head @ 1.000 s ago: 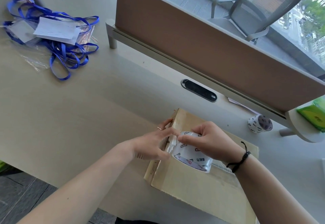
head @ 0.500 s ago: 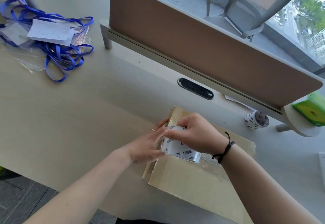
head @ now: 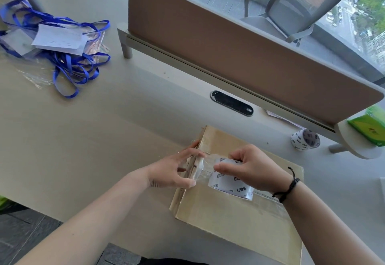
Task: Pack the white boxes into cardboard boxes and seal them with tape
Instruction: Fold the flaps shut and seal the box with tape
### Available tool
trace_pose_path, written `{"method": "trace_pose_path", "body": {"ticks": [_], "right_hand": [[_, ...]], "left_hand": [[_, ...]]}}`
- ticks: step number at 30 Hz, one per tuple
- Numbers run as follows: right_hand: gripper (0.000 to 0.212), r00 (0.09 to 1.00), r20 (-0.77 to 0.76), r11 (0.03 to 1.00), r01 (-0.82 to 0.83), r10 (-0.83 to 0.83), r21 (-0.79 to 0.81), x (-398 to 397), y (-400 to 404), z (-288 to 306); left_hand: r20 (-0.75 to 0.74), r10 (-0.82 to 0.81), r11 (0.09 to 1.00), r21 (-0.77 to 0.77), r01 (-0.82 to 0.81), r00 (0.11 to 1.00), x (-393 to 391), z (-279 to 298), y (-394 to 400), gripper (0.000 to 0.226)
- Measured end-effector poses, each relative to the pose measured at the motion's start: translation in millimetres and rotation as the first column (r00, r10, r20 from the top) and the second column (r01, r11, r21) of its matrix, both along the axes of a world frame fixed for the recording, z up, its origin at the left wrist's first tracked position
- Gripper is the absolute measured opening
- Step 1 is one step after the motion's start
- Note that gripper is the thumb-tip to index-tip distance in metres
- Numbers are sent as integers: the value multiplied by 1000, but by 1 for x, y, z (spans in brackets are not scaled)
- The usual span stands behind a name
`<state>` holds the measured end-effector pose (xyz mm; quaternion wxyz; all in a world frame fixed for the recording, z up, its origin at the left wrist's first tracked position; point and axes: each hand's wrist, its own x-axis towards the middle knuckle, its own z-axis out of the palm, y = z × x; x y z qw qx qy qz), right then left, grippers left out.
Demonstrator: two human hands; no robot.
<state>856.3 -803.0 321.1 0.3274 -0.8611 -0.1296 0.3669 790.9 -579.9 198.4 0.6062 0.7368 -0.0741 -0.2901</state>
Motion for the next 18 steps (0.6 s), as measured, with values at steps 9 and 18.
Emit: {"method": "trace_pose_path", "body": {"ticks": [9,18], "right_hand": [[55,998,11,997,63,-62,-44,3,-15,-9],[58,952,266,927,-43,151,-373,1,8,-5]], "left_hand": [[-45,3,999,-45,-5,999,3,0,-2,68],[-45,26,1000,8,-25,999,3,4,-4,68]]}}
